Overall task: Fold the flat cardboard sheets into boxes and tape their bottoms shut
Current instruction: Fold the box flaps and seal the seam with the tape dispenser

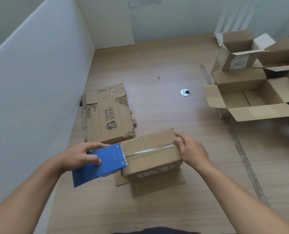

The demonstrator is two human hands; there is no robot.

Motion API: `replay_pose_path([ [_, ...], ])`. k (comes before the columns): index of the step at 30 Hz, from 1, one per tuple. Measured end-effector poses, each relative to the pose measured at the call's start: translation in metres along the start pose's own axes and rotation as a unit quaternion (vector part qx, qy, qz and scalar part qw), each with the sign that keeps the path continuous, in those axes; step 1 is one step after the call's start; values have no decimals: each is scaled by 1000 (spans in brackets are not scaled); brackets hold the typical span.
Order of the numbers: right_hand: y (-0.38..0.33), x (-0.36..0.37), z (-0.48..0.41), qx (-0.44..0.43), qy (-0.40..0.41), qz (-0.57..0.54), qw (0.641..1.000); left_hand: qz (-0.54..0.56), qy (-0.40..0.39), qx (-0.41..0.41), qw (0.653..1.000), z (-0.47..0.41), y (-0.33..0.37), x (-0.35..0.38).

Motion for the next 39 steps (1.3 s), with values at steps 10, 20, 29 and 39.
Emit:
replay_pose_path([
  [10,-55,-6,16,-303,46,33,951,-2,38,34,999,12,-5,-3],
  [20,-56,-9,14,-241,26,25,970,22,-6,-12,1000,-2,-10,-2],
  [29,-63,-5,10,-141,-3,51,989,10,-14,-13,1000,-7,-18,-1],
  [39,-128,2,51,-324,139,123,928,4,-32,-17,999,-12,-17,0],
])
Point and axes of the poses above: each hand's wrist, its own z-axis away from the middle knuckle, its own x-axis out of the palm, y = z × x, the point moved 10 cm from there along -z, towards the middle knuckle, and after that the axes turned 12 degrees about y, right-handed, at the moved point
